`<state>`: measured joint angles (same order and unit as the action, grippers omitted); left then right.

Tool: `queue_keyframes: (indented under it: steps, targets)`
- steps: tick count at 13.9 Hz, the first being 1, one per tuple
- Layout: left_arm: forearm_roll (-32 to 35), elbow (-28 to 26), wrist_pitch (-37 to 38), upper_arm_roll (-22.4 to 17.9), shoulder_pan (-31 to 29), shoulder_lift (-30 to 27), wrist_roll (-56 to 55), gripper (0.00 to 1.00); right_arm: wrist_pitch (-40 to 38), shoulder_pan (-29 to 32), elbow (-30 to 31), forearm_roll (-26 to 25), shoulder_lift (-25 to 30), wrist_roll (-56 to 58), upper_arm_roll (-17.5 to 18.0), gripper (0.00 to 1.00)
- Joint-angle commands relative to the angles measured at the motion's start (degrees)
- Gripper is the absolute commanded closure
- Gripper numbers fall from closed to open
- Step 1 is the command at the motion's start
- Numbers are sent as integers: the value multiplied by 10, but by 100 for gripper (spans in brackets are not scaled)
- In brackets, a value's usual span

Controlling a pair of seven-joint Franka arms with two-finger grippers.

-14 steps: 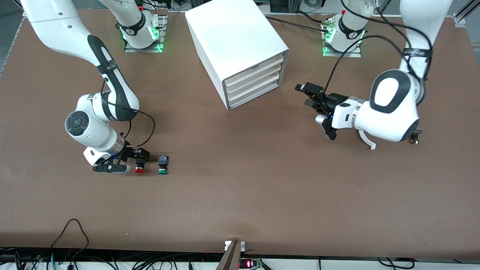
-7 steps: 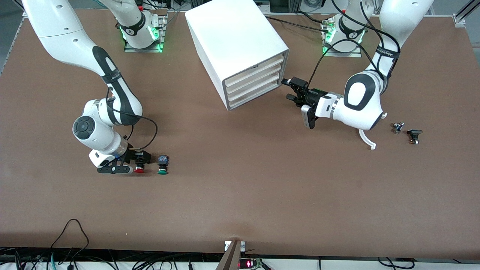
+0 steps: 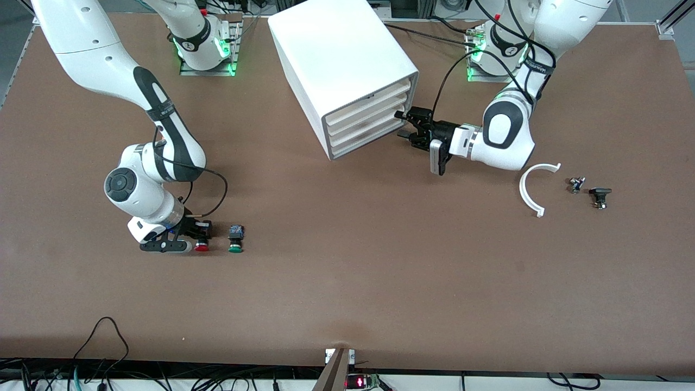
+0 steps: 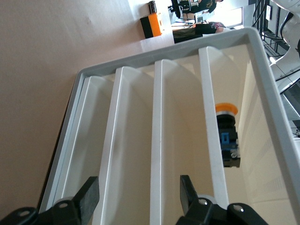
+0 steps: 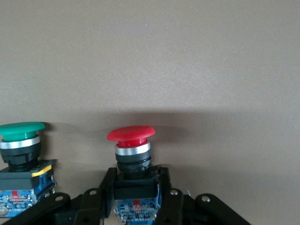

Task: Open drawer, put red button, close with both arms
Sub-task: 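Grasp the red button with the right gripper while the left gripper grips the drawer, then lift the red button with the right gripper while the left gripper pulls the drawer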

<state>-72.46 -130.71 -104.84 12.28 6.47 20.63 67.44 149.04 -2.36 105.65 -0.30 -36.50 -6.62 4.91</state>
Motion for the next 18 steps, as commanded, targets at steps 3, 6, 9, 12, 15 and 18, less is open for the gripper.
queue_keyframes:
  steps: [3,6,9,12,15,18]
  targets:
    - [-17,-38,2,4,-2,-16,24,27,-41,3,-44,-3,7,1,2,100]
    - [-17,-44,8,4,-1,-16,24,31,-132,2,-104,-1,7,-11,3,100]
    - [-19,-55,17,5,-1,-16,23,31,-219,-2,-161,0,8,-45,4,100]
    - [-39,-58,29,10,-2,-16,23,31,-319,-12,-220,-3,6,-101,5,100]
    - [-60,-62,27,22,-1,-15,23,35,-397,-21,-269,-1,6,-115,5,100]
    - [-63,-63,27,24,0,-15,23,67,-447,-32,-298,-1,7,-183,7,100]
